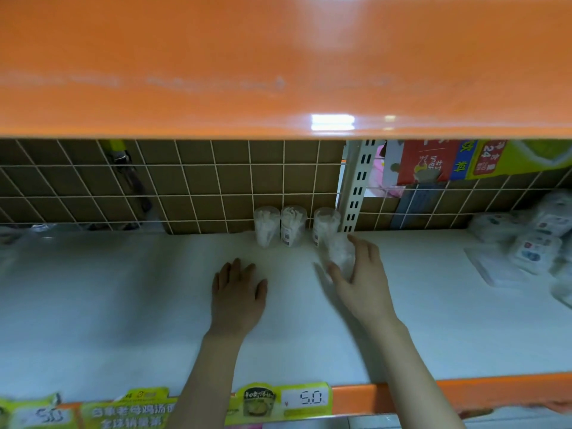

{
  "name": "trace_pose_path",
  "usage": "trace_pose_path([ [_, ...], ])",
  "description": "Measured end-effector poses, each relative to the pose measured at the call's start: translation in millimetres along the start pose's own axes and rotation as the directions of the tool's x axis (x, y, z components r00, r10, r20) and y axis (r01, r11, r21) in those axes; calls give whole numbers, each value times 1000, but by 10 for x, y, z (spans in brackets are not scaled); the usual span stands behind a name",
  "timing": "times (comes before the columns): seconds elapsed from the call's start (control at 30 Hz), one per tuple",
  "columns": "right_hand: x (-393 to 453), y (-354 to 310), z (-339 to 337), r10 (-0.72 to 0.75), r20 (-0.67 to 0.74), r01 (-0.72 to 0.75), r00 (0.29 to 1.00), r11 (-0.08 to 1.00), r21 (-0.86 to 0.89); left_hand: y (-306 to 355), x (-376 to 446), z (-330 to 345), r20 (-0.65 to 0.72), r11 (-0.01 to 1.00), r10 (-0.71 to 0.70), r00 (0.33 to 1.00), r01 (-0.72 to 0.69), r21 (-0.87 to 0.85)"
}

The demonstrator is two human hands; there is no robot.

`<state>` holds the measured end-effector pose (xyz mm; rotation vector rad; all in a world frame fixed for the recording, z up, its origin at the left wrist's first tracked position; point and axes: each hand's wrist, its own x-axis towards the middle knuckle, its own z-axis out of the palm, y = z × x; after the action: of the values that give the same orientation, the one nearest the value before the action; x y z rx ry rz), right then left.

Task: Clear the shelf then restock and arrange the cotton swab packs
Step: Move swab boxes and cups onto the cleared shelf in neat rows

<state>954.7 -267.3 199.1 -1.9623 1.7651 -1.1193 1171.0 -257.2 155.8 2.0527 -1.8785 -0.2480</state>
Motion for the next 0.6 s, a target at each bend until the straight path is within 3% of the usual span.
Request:
trace_pose_path([
  [0.43, 140, -76, 97, -15, 54, 21, 998, 995, -99, 23, -38, -79, 25, 1000, -5, 1000, 5, -13],
  [0.6, -35, 15, 9, 16, -13, -16, 1000, 999, -34, 49, -27, -131, 59, 1000, -18, 998, 18, -2],
])
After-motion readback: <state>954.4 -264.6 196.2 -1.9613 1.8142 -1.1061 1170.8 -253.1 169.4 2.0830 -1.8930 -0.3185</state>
